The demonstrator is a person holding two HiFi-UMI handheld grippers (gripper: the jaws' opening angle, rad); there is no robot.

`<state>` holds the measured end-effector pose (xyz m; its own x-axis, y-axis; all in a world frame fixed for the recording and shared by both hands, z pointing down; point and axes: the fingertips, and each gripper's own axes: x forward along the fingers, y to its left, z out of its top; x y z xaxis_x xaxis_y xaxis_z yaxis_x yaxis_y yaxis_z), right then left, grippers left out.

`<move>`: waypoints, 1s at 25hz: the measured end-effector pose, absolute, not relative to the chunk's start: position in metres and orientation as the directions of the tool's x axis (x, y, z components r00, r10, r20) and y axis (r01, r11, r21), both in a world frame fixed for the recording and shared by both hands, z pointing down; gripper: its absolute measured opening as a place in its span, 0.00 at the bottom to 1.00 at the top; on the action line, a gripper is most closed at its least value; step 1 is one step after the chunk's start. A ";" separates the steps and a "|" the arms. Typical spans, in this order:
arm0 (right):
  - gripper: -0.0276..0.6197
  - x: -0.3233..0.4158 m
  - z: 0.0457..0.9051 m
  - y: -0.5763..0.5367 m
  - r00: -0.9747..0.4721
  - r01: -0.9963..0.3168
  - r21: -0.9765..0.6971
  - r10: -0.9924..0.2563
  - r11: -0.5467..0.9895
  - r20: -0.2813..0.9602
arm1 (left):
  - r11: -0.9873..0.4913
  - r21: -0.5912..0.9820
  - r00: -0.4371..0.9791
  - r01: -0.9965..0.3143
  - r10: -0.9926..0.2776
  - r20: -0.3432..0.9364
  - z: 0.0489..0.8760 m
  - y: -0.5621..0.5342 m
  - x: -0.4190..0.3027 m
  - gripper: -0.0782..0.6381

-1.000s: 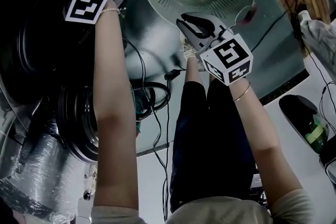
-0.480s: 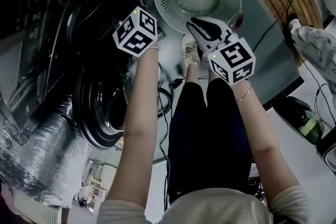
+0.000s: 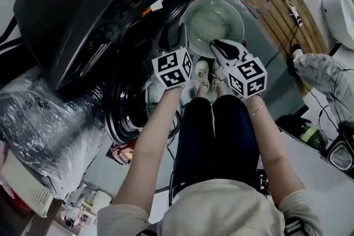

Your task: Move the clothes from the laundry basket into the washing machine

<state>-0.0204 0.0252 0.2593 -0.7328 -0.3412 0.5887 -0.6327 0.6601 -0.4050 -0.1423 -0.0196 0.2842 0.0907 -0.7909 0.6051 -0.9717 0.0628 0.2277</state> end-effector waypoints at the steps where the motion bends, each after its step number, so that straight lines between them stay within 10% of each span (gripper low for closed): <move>1: 0.13 -0.020 0.246 0.028 -0.739 -0.622 -0.408 -0.330 0.668 0.587 | 0.041 0.231 0.111 -0.972 -0.788 0.605 0.270 -0.016 -0.136 0.43; 16: 0.06 -0.011 0.071 0.046 -0.767 -0.604 -0.317 -0.425 0.731 0.481 | -0.196 0.375 0.370 -0.906 -0.797 0.477 0.101 0.026 -0.087 0.13; 25: 0.05 -0.030 -0.001 0.042 -0.807 -0.567 -0.274 -0.459 0.776 0.372 | -0.353 0.391 0.497 -0.850 -0.784 0.372 0.041 0.048 -0.071 0.12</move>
<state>-0.0305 0.0417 -0.0008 -0.8071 -0.4585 0.3719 -0.5674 0.7764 -0.2743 -0.0707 0.0482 0.0410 0.4974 -0.7836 0.3721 -0.8496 -0.3535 0.3914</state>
